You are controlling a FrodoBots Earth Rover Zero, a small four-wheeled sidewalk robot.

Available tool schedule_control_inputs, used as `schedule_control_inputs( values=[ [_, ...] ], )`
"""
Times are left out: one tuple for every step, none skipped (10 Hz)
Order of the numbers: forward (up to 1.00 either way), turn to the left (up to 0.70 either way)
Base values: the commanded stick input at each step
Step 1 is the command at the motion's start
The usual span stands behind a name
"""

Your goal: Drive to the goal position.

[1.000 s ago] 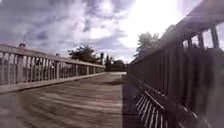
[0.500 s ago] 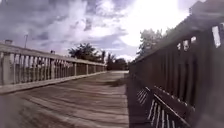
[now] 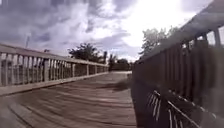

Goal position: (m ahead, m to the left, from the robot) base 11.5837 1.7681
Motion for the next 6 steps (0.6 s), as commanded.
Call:
schedule_control_inputs(
  values=[
    [0.98,0.00],
    [0.98,0.00],
    [0.96,0.00],
    [0.92,0.00],
    [0.85,0.00],
    [0.81,0.00]
  ],
)
